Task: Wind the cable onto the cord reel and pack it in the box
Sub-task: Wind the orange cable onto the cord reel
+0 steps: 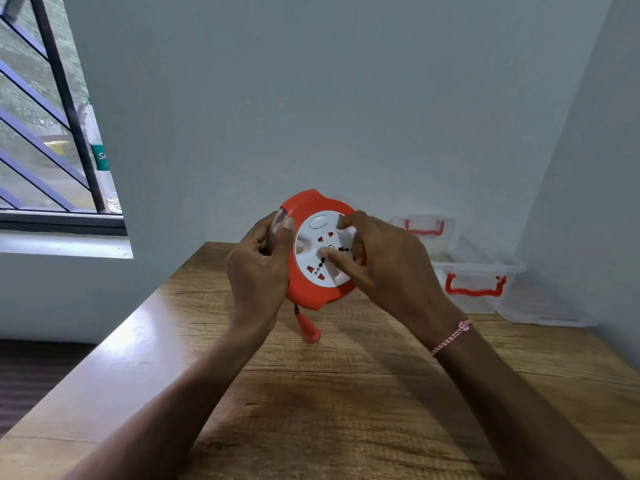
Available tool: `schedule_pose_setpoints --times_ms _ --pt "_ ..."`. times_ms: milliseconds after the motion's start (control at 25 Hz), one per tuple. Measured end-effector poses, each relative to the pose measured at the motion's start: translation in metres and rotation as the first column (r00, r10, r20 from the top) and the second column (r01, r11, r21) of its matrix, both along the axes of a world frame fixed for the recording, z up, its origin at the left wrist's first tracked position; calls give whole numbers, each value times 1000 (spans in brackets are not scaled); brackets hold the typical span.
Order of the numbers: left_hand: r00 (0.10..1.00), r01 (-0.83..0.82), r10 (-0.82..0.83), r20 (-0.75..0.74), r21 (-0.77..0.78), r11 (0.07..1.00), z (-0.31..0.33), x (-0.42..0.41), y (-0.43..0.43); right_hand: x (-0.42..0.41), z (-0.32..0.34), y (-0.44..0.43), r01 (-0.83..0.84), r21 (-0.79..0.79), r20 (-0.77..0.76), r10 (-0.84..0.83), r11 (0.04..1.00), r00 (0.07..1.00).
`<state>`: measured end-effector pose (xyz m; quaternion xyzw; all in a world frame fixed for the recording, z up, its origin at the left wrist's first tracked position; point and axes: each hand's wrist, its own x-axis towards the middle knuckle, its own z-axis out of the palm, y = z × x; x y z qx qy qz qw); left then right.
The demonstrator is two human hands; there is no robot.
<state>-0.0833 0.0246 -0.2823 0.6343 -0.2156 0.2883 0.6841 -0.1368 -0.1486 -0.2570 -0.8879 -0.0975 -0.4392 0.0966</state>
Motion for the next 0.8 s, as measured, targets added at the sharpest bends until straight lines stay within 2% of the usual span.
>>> schedule_pose_setpoints --times_ms 160,320,520,800 --pt "1000 26 -26 -8 -8 1000 2 8 9 -6 8 -14 -78 -406 -83 48 910 995" --pt "996 87 -87 6 13 996 5 8 11 -4 7 -10 0 -566 -80 -55 824 995" --pt "993 116 -118 23 51 992 3 4 7 -7 8 -13 -15 -532 -32 -2 847 999" --pt "993 113 -115 34 56 992 0 6 7 -5 -2 -6 -58 -336 -6 60 940 998"
